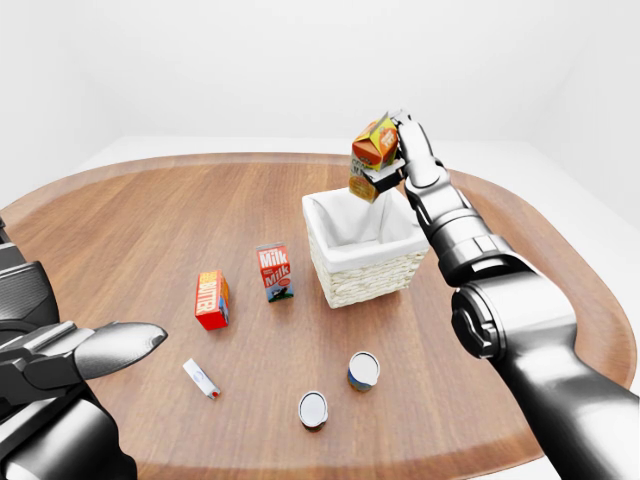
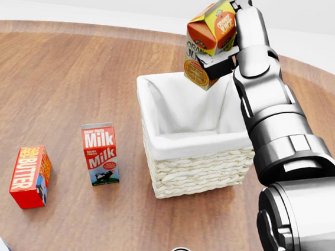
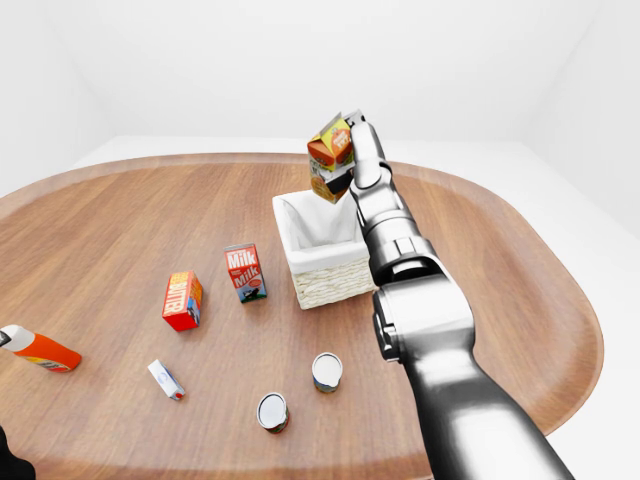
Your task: Pick up the orange juice, and put it in the basket.
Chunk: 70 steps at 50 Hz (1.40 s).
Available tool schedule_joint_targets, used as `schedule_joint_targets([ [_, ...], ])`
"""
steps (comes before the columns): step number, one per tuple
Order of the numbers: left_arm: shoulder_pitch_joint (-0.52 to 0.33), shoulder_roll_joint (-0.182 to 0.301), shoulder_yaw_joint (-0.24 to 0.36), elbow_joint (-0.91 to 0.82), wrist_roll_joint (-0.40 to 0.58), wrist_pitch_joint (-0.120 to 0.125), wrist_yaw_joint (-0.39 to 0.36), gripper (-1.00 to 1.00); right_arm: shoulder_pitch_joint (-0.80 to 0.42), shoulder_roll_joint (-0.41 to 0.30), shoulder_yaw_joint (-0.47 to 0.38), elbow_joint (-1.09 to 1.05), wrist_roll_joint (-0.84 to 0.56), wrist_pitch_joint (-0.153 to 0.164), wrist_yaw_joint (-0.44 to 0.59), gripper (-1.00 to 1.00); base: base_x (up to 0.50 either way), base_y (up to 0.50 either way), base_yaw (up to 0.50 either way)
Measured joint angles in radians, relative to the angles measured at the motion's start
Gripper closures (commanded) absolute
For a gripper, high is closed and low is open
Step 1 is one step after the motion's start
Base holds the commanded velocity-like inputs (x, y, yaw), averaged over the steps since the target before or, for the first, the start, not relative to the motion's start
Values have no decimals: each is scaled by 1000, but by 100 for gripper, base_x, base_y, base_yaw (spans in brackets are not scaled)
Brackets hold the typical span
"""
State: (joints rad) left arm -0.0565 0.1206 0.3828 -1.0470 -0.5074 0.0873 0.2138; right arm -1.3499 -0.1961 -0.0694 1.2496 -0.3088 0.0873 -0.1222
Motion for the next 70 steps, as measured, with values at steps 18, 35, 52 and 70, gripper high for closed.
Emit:
schedule_joint_targets([
  [18, 0, 1, -1, 0, -2, 0, 2, -100, -9, 8, -11, 34, 2, 0, -22, 100, 0, 0, 0],
  [35, 0, -1, 2, 0, -1, 0, -1, -100, 7, 20, -19, 50, 7, 0, -41, 100, 0, 0, 0],
  [52, 0, -8, 3, 2, 12, 0, -13, -100, 28, 27, -24, 61, 10, 0, -53, 100, 0, 0, 0],
  [70, -1, -14, 2, 1, 21, 0, -20, -100, 46, 36, -30, 70, 10, 0, -65, 100, 0, 0, 0],
])
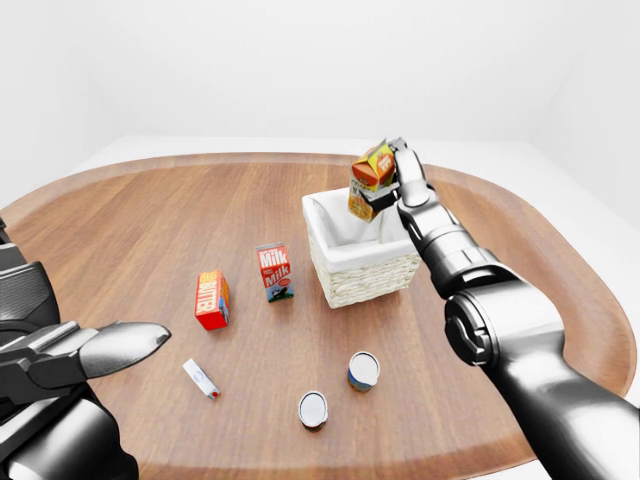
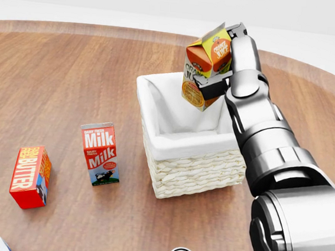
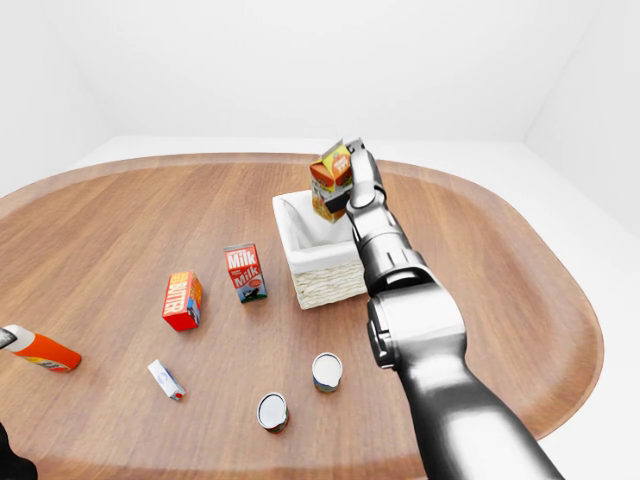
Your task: Pick up the orange juice, and put it in the basket.
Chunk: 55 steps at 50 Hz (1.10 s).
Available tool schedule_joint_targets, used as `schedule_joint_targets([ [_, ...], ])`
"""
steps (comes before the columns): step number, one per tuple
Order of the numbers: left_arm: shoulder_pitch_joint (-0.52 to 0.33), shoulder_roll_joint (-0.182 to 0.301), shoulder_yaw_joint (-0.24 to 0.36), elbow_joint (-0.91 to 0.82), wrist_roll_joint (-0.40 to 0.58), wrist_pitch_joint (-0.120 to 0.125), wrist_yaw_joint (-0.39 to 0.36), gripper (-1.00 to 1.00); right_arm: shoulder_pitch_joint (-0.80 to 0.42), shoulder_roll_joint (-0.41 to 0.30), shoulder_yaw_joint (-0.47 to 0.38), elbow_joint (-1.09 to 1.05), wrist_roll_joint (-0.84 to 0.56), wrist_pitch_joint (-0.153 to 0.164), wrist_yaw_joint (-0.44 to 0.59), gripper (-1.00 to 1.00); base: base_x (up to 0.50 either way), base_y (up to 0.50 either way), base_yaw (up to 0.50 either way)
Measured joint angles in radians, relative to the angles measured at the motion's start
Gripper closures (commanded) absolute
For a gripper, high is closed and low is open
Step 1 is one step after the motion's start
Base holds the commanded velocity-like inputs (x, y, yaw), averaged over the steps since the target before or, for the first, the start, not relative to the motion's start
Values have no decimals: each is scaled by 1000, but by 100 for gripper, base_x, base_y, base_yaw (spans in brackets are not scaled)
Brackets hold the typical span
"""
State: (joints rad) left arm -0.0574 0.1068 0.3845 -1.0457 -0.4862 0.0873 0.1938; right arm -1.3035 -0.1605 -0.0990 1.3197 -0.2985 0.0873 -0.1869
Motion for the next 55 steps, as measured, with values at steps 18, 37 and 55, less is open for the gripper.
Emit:
schedule_joint_targets([
  [18, 1, 0, -3, -1, -2, 0, 5, -100, 11, 9, -5, 9, -2, 0, -6, 100, 0, 0, 0],
  [37, 0, 0, -4, -1, 0, 0, 5, -100, 33, 17, -8, 16, -9, -4, -12, 100, 0, 0, 0],
  [55, 0, -1, -4, -1, 0, 0, 4, -100, 51, 23, -15, 21, -11, -42, -14, 100, 0, 0, 0],
])
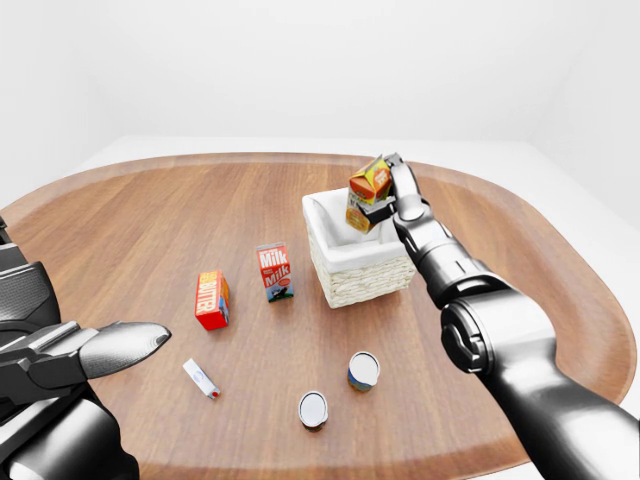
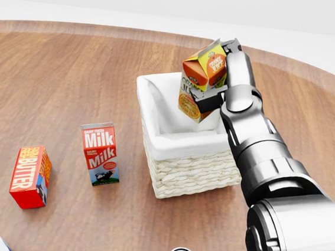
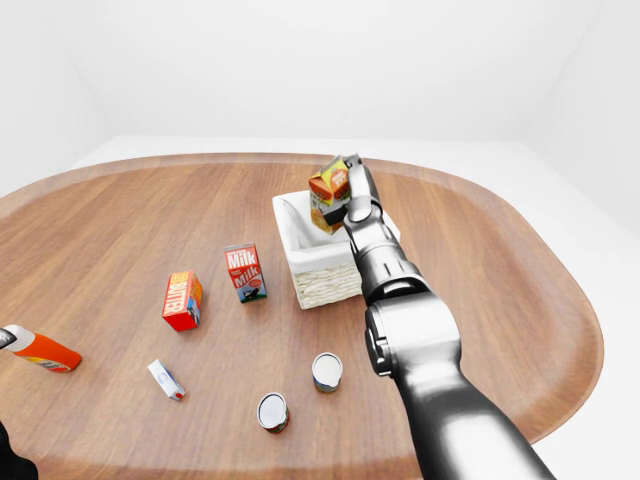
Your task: Pick up the orange juice, and put it in the basket.
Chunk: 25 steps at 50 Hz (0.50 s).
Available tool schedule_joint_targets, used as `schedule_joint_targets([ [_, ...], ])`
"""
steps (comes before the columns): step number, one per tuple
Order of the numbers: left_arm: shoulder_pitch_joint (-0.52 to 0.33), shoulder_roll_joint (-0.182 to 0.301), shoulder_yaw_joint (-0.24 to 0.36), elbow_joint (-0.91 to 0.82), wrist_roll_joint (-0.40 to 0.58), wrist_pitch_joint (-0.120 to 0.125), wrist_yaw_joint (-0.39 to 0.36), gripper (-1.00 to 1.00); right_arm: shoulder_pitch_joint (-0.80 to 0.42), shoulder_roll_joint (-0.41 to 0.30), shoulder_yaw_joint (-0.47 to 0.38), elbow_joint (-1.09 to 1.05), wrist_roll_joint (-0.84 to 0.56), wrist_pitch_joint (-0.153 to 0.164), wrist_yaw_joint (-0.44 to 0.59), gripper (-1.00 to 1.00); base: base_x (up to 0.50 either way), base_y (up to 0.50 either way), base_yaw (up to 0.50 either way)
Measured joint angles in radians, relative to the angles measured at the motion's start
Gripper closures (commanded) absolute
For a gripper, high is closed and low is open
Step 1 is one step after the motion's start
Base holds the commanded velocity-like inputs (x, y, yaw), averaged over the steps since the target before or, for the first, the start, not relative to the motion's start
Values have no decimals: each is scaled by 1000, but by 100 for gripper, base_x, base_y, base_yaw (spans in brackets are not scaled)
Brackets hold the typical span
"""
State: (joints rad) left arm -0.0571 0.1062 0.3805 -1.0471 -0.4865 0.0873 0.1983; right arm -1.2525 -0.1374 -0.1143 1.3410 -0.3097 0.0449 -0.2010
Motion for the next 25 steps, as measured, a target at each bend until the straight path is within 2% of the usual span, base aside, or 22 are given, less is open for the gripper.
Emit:
schedule_joint_targets([
  [25, 0, 0, 0, 0, 0, 0, 0, -100, 35, 9, -10, 9, 2, -37, -12, 100, 0, 0, 0],
])
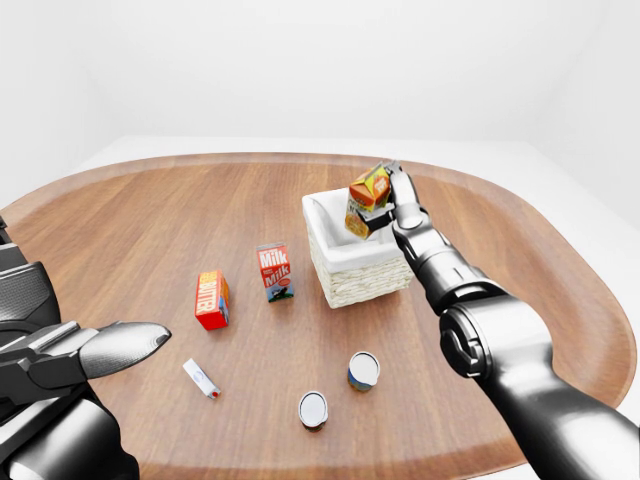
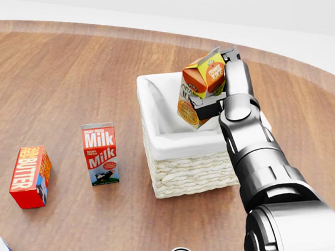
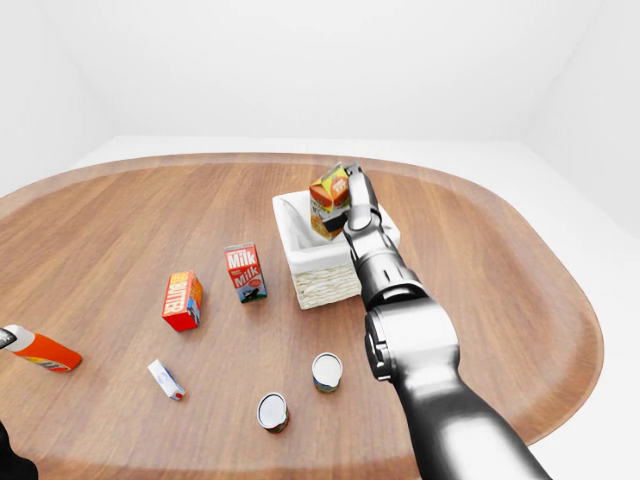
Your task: Pick up the orange juice, and put it in the basket.
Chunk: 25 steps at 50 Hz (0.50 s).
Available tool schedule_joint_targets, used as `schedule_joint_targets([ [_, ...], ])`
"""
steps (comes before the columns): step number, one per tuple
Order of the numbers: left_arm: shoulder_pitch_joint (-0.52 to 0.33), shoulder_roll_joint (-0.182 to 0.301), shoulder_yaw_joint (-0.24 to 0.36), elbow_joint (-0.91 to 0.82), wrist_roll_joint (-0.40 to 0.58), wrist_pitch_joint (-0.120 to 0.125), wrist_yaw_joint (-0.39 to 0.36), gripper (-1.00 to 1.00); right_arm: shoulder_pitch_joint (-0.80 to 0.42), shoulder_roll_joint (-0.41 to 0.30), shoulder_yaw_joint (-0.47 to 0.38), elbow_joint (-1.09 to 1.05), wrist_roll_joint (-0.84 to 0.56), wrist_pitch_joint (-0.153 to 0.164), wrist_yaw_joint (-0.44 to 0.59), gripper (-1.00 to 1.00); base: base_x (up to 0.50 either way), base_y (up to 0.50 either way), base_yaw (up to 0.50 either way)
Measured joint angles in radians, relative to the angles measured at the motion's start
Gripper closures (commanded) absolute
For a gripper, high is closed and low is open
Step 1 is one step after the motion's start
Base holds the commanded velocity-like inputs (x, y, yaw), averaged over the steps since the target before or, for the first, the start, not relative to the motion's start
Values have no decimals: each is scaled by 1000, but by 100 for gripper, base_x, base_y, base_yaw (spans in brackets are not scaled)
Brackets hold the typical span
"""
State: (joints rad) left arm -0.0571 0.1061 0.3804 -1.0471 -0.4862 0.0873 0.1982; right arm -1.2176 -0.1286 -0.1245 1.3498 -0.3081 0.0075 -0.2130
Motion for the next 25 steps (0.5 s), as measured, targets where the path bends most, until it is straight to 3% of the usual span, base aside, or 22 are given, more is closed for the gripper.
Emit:
schedule_joint_targets([
  [25, 0, 0, 0, 0, 0, 0, 0, -100, 23, 7, -9, 6, -1, -21, -11, 100, 0, 0, 0],
])
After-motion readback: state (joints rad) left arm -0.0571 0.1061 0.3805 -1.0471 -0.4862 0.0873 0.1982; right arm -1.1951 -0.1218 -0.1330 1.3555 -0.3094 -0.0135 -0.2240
